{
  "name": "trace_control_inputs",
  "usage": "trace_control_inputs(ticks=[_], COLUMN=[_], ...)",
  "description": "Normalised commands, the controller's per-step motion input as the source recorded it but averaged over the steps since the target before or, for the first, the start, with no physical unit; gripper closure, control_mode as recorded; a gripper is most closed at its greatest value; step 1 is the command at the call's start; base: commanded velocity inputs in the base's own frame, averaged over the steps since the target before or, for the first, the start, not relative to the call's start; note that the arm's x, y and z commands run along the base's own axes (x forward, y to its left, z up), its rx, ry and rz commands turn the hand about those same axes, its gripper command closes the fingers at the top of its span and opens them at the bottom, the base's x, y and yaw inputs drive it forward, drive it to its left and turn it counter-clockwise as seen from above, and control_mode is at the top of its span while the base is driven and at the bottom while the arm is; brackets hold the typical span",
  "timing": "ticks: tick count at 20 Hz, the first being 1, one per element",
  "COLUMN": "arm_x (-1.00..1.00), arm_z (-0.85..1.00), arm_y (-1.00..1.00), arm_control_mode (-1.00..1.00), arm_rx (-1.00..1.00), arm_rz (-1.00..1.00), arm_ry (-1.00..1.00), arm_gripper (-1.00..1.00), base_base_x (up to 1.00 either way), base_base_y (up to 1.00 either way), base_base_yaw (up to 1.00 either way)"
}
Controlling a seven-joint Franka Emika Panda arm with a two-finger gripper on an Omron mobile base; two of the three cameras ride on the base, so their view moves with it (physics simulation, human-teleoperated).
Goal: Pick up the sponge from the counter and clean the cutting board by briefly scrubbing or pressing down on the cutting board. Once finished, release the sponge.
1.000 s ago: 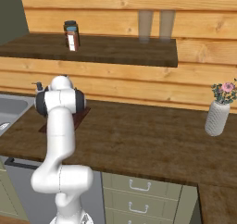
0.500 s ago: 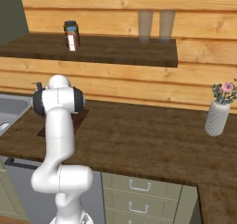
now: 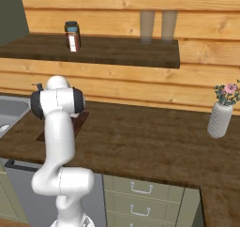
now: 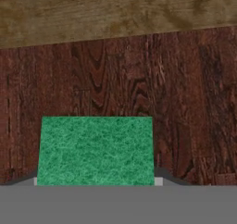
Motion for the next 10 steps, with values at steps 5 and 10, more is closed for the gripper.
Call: trace_control_inputs(ticks=[5,10], arm_x=[-1.00,-0.99], arm_z=[-0.78,-0.47], arm_y=[0.00,0.00], arm_control_mode=[-1.00,-1.00], arm_rx=[0.00,0.00], arm_rz=[0.00,0.00], arm_ry=[-0.19,-0.06], arm_gripper=[1.00,1.00], base_base_x=[0.00,0.00], base_base_y=[0.00,0.00], base_base_yaw=[0.00,0.00])
